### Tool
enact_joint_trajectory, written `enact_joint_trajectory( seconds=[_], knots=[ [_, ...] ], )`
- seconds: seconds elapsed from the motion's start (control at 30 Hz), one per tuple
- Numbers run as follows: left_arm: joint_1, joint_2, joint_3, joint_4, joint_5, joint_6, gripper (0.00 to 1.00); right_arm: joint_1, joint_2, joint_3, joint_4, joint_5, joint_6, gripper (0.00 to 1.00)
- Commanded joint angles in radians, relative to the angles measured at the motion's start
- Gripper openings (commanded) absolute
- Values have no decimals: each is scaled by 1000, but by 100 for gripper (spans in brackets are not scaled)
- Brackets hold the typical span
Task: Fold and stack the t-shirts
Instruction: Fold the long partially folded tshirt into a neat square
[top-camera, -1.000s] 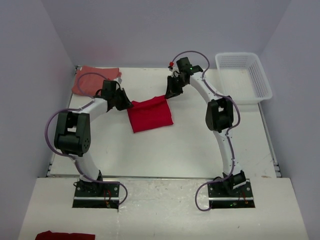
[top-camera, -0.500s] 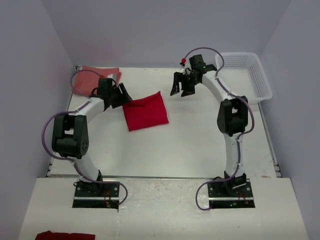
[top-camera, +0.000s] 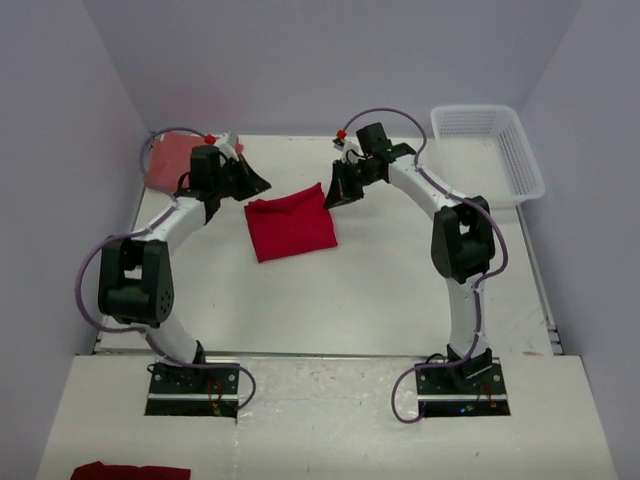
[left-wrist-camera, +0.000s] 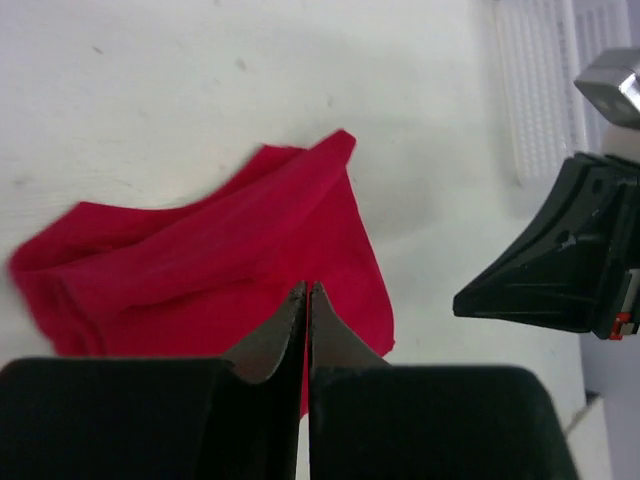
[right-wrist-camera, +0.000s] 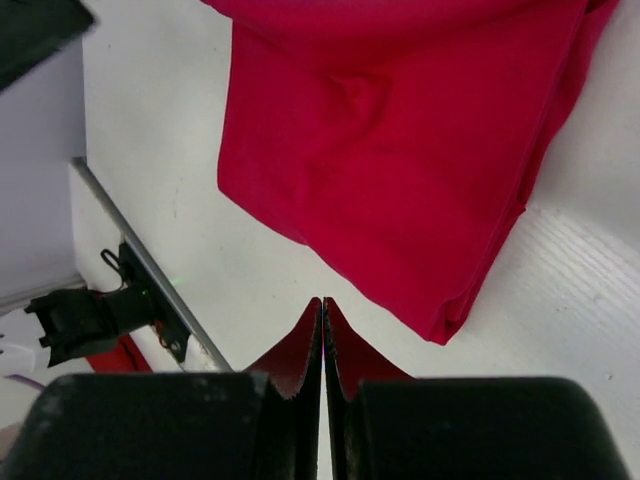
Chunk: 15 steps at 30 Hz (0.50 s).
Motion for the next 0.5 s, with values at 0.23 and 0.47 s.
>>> enact_joint_trajectory(
  seconds=[0.23,0.47],
  knots=[
    [-79,304,24,261,378,-128,0,-3,134,-12,74,-217,42,0],
    [-155,255,16,154,268,-33,0,31,223,74,-12,-151,59,0]
  ],
)
